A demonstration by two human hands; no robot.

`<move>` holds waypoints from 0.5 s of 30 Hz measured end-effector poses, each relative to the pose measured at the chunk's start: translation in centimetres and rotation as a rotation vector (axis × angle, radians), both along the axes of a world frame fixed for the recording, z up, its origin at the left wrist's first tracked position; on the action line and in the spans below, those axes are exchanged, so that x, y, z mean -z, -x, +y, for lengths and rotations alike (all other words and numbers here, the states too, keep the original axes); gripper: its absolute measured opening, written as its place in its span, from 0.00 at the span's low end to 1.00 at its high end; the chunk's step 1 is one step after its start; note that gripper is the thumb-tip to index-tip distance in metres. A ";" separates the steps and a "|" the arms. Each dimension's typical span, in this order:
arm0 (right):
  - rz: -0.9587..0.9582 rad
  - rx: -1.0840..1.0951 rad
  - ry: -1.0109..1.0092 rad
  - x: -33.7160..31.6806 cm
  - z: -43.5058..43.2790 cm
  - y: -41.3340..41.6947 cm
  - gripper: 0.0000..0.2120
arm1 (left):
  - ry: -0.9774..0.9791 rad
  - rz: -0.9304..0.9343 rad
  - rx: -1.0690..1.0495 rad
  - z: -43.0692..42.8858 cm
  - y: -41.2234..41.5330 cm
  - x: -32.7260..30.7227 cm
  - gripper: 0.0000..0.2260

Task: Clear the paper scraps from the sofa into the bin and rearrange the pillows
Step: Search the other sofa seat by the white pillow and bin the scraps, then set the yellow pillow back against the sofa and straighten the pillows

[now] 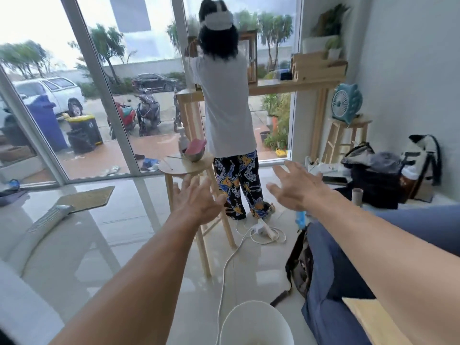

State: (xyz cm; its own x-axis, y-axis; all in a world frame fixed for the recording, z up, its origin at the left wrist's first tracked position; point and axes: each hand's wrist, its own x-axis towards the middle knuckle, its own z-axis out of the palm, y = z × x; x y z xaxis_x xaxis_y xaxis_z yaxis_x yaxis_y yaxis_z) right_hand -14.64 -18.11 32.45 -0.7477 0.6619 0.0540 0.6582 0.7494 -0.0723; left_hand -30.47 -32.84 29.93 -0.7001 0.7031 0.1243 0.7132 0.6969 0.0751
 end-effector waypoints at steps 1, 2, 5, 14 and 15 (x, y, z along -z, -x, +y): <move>0.016 -0.010 -0.003 -2.6 0.3 0.1 0.31 | -0.013 0.004 0.011 0.2 -0.1 -2.6 0.31; 0.012 -0.015 -0.003 -4.9 0.5 0.1 0.31 | -0.011 0.006 0.016 0.4 -0.2 -5.0 0.31; 0.026 -0.027 -0.010 -11.2 1.0 -0.1 0.31 | -0.013 0.025 0.007 0.6 -1.0 -11.6 0.30; 0.111 -0.018 -0.041 -20.8 3.3 -4.1 0.29 | -0.046 0.085 0.038 3.1 -3.3 -21.7 0.32; 0.122 -0.003 -0.051 -21.0 3.7 -4.8 0.29 | -0.046 0.088 0.054 3.7 -3.6 -22.1 0.32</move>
